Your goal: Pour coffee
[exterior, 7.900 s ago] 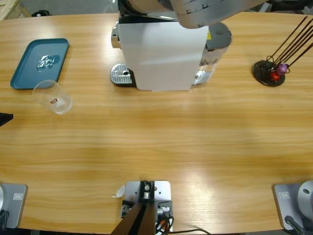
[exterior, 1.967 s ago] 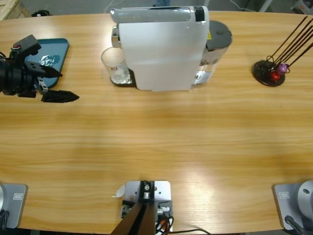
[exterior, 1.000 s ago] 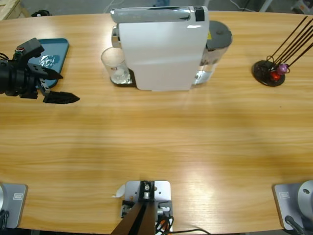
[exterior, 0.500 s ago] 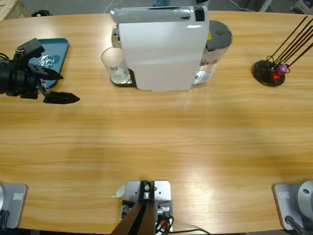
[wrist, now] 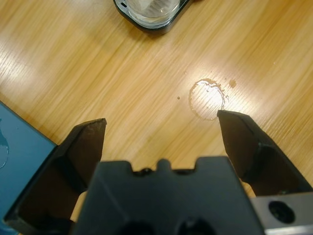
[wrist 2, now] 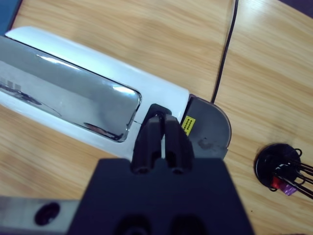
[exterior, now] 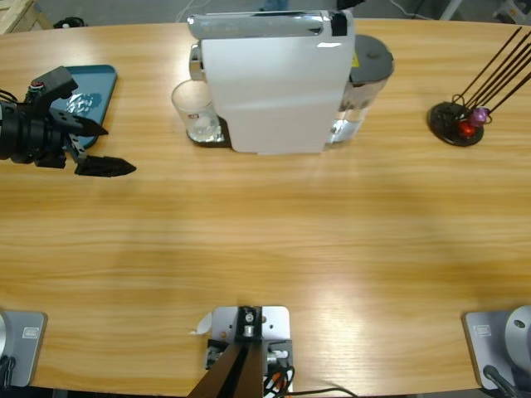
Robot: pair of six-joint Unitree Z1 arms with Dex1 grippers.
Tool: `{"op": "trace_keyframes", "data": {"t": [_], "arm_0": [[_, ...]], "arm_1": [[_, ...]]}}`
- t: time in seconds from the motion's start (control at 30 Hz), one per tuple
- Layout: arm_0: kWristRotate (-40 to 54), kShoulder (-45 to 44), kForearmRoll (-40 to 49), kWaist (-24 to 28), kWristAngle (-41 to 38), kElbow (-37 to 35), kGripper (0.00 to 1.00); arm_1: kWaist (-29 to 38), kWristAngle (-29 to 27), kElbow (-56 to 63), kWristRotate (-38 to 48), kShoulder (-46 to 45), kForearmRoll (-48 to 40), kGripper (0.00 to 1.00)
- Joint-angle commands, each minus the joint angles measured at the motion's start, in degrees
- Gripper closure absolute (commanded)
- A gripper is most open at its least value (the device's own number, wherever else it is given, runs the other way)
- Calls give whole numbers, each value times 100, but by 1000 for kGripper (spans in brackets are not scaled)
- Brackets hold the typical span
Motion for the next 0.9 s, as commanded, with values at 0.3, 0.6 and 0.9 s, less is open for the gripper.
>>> {"op": "trace_keyframes", "data": {"t": [0.3,0.6,0.9], "arm_0": [[-84,253,15,40,59,208,0],[-86,249,15,56,66,234,0],[-87,-60,15,49,59,252,0]], "arm_1": [[-81,288,293,63,534,0,1000],[-72,140,387,60,427,48,1000],[485,-1102,-381,-582,-1461,81,220]]}}
